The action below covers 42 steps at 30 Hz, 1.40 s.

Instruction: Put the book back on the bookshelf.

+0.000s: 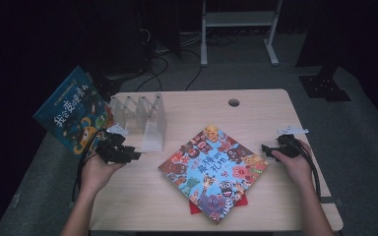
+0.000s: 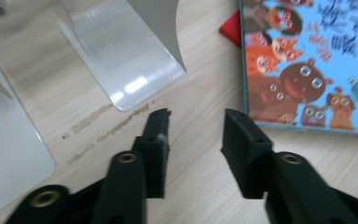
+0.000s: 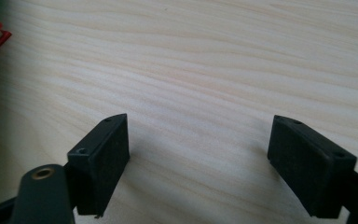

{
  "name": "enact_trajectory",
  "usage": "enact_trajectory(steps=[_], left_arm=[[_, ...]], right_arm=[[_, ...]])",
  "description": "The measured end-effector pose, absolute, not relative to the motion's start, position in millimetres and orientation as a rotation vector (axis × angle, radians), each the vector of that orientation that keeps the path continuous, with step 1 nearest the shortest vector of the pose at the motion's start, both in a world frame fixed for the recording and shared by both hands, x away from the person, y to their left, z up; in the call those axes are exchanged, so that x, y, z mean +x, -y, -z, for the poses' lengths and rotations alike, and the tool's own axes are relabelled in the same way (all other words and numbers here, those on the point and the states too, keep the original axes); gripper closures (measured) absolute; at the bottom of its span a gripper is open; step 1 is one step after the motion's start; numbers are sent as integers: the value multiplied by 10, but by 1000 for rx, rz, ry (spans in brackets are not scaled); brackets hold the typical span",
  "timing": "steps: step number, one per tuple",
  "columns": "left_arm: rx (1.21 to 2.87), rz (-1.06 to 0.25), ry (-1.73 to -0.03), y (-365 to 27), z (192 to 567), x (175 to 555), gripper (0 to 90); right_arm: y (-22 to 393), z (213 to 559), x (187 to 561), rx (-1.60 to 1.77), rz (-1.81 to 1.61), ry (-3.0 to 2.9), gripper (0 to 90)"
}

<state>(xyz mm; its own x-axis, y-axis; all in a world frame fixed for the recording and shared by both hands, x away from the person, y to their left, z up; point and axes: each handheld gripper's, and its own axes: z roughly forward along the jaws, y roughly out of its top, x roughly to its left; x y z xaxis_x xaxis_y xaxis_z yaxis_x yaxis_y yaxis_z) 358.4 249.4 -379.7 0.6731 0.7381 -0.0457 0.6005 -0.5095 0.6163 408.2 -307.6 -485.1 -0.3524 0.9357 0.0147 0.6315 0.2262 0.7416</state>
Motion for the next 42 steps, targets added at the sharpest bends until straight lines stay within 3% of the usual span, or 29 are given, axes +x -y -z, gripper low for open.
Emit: enact_trajectory(steps=[7, 17, 23, 34, 36, 39, 42], left_arm=[[2277, -310, -981, -2443, 4051, 3508, 448], [2344, -318, -954, -2401, 4420, 3456, 227], [2362, -291, -902, -2431, 4554, 3442, 120], [2345, -245, -861, -2450, 4681, 3426, 59], [2358, -294, -824, -2443, 4717, 3412, 17], [2316, -321, -776, -2464, 4772, 3389, 0], [2295, -318, -761, -2483, 4790, 3381, 0]], right_arm=[[3069, 4854, 4087, 1447, -920, -2078, 124], [3067, 4854, 4066, 1459, -917, -2067, 138], [3088, 4811, 4012, 1460, -937, -2072, 335], [3027, 4606, 3810, 1394, -991, -2091, 455], [3012, 4576, 3749, 1379, -999, -2103, 494], [3021, 4518, 3593, 1369, -1056, -2116, 653], [3024, 4503, 3503, 1359, -1080, -2141, 720]])
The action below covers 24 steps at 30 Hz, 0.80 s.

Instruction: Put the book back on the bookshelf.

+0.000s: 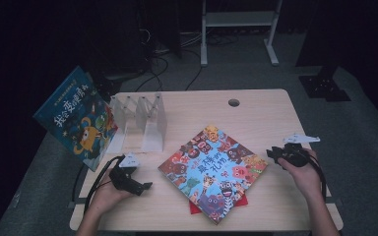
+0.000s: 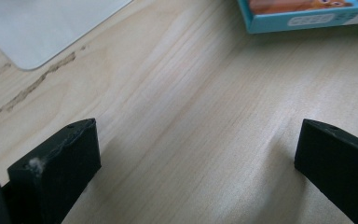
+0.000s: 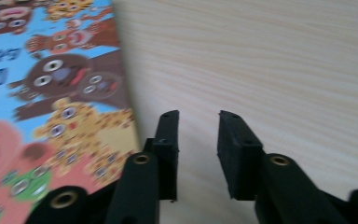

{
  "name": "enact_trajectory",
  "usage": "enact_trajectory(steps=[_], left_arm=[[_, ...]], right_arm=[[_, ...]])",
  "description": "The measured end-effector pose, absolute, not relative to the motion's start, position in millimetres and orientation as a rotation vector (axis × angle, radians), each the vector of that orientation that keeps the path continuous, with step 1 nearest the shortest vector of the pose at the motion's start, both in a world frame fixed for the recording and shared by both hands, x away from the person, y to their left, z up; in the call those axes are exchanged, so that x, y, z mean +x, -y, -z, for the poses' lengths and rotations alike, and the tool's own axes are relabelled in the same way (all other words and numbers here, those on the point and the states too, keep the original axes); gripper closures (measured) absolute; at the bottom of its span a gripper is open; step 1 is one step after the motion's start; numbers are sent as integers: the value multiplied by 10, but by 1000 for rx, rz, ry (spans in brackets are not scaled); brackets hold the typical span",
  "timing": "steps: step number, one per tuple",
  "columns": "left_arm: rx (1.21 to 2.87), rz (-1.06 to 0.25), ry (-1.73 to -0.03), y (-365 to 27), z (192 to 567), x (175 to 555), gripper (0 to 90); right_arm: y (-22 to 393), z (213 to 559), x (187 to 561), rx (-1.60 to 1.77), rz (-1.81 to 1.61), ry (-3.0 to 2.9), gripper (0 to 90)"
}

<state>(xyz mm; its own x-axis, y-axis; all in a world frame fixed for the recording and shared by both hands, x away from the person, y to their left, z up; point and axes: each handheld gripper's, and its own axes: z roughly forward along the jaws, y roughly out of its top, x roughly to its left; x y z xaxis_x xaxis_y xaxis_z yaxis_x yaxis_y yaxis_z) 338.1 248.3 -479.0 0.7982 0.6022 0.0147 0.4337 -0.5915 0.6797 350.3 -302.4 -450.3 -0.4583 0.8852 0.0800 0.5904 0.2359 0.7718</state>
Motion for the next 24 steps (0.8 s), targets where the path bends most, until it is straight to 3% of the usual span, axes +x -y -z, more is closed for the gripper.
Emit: enact_trajectory(steps=[3, 6, 12, 24], left_arm=[[2279, -327, -756, -2497, 4804, 3371, 0], [2274, -328, -748, -2507, 4809, 3367, 0], [2257, -329, -739, -2521, 4824, 3359, 0], [2259, -328, -732, -2523, 4824, 3359, 0]], right_arm=[[3031, 4489, 3360, 1322, -1116, -2187, 855], [3038, 4480, 3312, 1317, -1117, -2202, 890], [3042, 4546, 3159, 1317, -1124, -2282, 893], [3014, 4591, 3238, 1306, -1159, -2312, 893]])
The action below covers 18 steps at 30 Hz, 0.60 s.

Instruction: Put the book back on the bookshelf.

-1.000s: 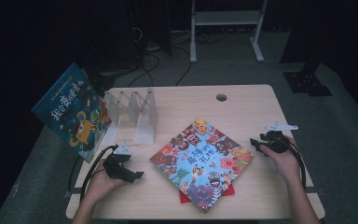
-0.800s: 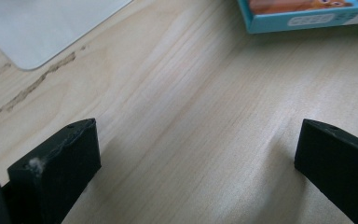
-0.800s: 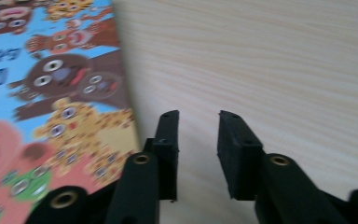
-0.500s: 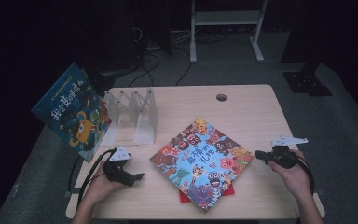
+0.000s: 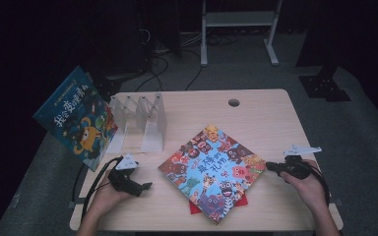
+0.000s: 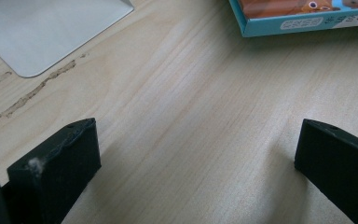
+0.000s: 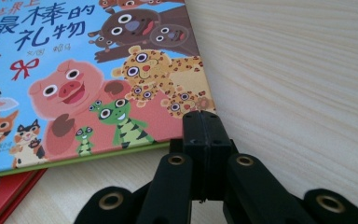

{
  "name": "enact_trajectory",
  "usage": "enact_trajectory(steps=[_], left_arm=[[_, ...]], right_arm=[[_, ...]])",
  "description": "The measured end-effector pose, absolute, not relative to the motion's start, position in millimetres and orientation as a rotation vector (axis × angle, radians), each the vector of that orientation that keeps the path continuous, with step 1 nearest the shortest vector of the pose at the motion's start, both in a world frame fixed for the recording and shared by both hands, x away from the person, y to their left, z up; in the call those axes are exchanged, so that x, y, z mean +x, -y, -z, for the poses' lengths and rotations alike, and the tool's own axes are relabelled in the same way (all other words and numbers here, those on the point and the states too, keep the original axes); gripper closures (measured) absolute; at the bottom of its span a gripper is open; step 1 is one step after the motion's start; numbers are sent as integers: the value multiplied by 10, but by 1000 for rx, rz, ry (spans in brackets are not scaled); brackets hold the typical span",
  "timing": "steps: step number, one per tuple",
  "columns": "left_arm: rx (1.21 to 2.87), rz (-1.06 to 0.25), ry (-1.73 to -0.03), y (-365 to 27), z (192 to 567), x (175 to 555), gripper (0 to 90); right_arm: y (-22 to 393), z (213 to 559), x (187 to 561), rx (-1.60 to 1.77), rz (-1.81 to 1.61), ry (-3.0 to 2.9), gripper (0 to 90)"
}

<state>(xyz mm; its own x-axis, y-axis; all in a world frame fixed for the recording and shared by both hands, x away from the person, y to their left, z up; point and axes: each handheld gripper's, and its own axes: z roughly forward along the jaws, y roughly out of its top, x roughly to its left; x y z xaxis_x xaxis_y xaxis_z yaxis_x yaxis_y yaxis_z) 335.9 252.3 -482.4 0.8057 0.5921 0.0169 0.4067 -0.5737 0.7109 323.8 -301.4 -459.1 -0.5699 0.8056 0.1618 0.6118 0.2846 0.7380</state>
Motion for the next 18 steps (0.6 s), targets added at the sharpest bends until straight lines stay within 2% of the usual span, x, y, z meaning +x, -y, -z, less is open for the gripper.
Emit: enact_trajectory(steps=[6, 11, 18], left_arm=[[2259, -325, -734, -2518, 4823, 3357, 0], [2243, -264, -744, -2481, 4793, 3371, 0], [2222, -254, -721, -2408, 4635, 3366, 0]], right_arm=[[2994, 4586, 3290, 1303, -1149, -2312, 893], [2968, 4581, 3376, 1294, -1139, -2316, 893], [2925, 4587, 3484, 1285, -1133, -2318, 893]])
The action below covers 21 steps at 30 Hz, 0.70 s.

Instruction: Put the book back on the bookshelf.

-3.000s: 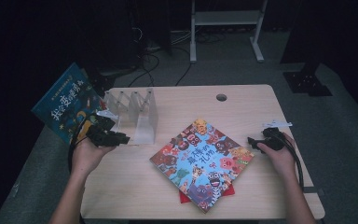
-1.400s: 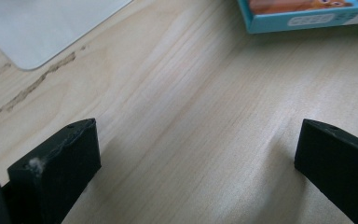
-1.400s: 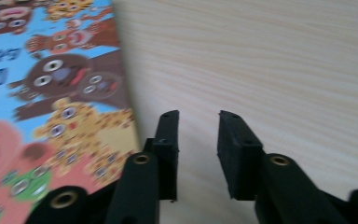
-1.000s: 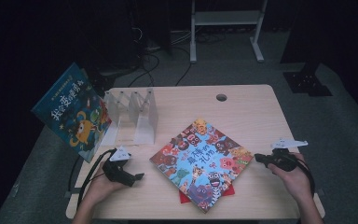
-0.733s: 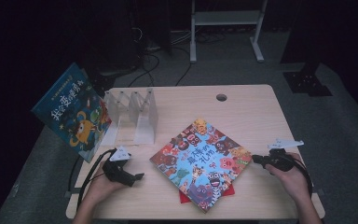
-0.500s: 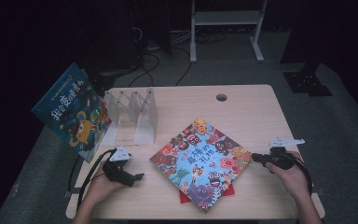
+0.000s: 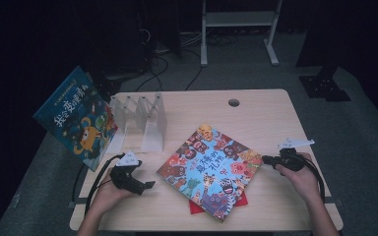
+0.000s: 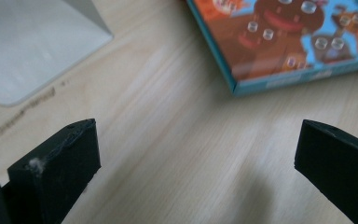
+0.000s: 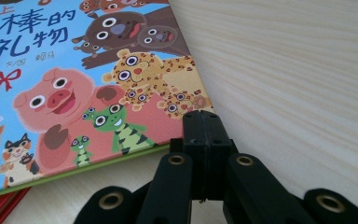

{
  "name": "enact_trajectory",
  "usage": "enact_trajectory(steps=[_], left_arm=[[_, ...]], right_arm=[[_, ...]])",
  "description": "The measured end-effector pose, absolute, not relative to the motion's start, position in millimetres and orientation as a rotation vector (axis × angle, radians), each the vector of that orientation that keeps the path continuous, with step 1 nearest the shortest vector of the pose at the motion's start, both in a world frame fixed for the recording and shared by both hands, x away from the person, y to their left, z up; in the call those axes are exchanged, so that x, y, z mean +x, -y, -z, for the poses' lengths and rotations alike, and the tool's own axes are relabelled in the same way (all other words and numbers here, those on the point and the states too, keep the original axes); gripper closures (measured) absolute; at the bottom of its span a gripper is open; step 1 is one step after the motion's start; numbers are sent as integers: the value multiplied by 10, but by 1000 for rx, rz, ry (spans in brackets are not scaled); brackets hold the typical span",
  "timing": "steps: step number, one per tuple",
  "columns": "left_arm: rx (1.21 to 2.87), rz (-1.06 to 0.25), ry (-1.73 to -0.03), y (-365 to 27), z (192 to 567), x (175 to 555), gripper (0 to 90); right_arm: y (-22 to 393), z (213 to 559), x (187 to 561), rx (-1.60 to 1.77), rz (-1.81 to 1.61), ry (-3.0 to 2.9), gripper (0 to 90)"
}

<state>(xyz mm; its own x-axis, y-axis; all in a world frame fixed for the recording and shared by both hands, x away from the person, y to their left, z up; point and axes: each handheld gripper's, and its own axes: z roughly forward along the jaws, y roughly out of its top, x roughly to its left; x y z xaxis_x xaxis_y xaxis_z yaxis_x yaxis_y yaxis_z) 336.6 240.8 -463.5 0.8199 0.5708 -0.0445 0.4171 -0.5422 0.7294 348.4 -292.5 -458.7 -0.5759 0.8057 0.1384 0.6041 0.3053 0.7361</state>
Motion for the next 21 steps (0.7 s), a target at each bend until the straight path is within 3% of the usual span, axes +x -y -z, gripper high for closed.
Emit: enact_trajectory(steps=[11, 16, 17, 21], left_arm=[[2199, -230, -701, -2242, 4535, 3396, 0], [2190, -223, -703, -2192, 4516, 3408, 0], [2191, -224, -706, -2176, 4510, 3413, 0], [2190, -222, -699, -2147, 4506, 3417, 0]], right_arm=[[2796, 4645, 3617, 1254, -1118, -2370, 889], [2787, 4589, 3659, 1249, -1185, -2337, 787], [2780, 4537, 3705, 1243, -1221, -2317, 708], [2757, 4496, 3783, 1227, -1276, -2308, 624]])
